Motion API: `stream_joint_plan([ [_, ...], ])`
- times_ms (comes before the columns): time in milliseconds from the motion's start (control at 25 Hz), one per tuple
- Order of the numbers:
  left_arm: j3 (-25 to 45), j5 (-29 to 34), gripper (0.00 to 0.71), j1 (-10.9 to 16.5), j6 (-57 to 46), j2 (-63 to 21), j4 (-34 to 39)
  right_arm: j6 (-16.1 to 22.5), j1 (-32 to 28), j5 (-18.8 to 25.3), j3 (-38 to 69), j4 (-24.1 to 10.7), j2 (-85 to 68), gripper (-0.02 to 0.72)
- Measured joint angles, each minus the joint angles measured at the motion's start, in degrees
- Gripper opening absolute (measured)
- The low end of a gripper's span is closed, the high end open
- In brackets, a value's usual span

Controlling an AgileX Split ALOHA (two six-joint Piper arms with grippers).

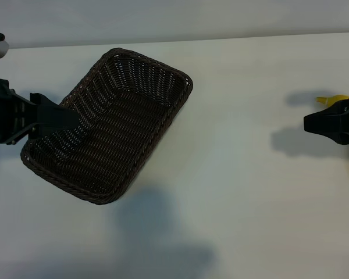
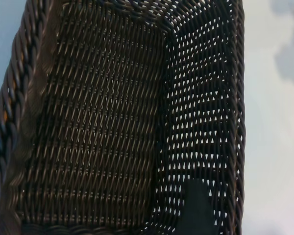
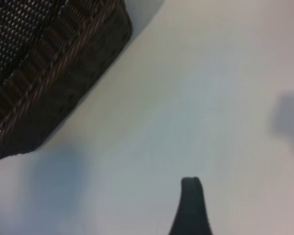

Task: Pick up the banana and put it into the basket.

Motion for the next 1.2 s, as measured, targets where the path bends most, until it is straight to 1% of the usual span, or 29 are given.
stream_joint_plan([
  [600,0.00,-1.18,0.560,0.00,0.00,0.00,0.00,0.00,0.00,0.00,0.00,0.00,0.00,0.568],
  [720,0.00,-3.46,0.560,0.00,-0.23,0.00,0.00,0.00,0.00,0.00,0.00,-0.05,0.00,0.568],
  [800,0.00,-4.15,0.560,0.00,-2.42,0.00,-0.05,0.00,0.00,0.00,0.00,-0.05,0.00,0.568],
  [880,0.00,-3.80,0.560,0.00,-6.78,0.00,0.15,0.00,0.00,0.00,0.00,-0.05,0.00,0.568],
  [960,0.00,-3.19,0.560,0.00,-12.71,-0.24,2.02,0.00,0.00,0.00,0.00,-0.05,0.00,0.568],
  [1160,0.00,-1.49,0.560,0.00,-31.81,-1.93,10.88,0.00,0.00,0.00,0.00,-0.05,0.00,0.568],
  [1200,0.00,-1.27,0.560,0.00,-37.36,-2.41,13.05,0.00,0.00,0.00,0.00,-0.05,0.00,0.568],
])
